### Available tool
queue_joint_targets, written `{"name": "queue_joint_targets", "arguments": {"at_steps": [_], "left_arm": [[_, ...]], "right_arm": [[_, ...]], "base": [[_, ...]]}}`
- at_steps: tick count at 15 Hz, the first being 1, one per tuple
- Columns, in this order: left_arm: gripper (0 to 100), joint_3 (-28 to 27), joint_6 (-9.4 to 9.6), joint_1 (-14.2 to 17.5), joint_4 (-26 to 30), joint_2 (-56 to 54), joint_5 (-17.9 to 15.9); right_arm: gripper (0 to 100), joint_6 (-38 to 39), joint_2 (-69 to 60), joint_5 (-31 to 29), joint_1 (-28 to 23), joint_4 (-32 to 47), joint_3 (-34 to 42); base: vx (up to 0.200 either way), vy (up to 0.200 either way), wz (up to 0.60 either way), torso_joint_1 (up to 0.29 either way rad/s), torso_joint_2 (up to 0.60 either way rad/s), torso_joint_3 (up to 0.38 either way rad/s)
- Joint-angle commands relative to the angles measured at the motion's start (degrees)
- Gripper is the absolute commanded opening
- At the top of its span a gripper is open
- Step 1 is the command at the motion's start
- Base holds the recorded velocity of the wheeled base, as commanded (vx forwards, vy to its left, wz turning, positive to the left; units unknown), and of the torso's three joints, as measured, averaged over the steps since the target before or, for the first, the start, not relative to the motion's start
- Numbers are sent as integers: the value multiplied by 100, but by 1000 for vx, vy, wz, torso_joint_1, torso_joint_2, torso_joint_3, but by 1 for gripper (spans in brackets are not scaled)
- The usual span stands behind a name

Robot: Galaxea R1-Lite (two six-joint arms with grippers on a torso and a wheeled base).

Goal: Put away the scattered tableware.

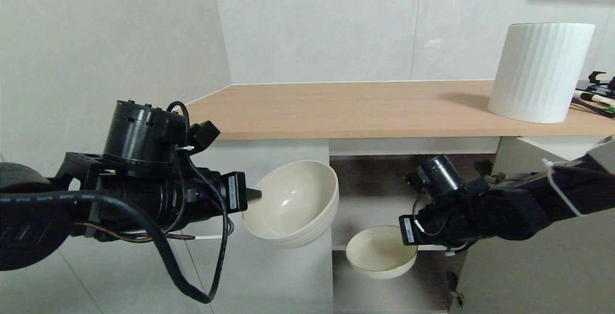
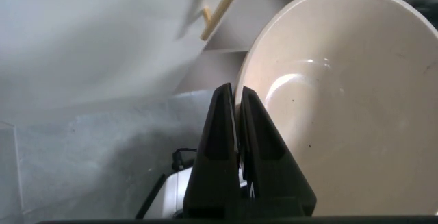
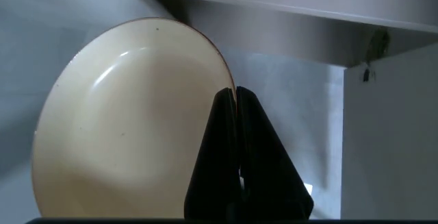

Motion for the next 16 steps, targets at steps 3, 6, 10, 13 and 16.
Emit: {"name": "queue_joint_targets", "arguments": {"at_steps": [3,6,10,13,16], "left_arm": [[0,1,-1,-32,-4,-3,7],[0,1,-1,-50,-4,-3,7],[0,1,-10,-67,-4,5,7],[0,1,-10,-94,5,5,16],[0,1,-10,-102,5,5,16]], "right_arm": [[0,-4,1536,-496,-195,-885,-148],[0,5,2134,-848,-635,-1351,-666],[0,23,2697,-1349,-969,-1378,-1405],[0,5,3013,-1762,-1092,-1342,-1800],[0,5,3180,-1876,-1101,-1325,-2011]], "base": [[0,0,0,0,0,0],[0,0,0,0,0,0],[0,0,0,0,0,0],[0,0,0,0,0,0],[0,0,0,0,0,0]]}}
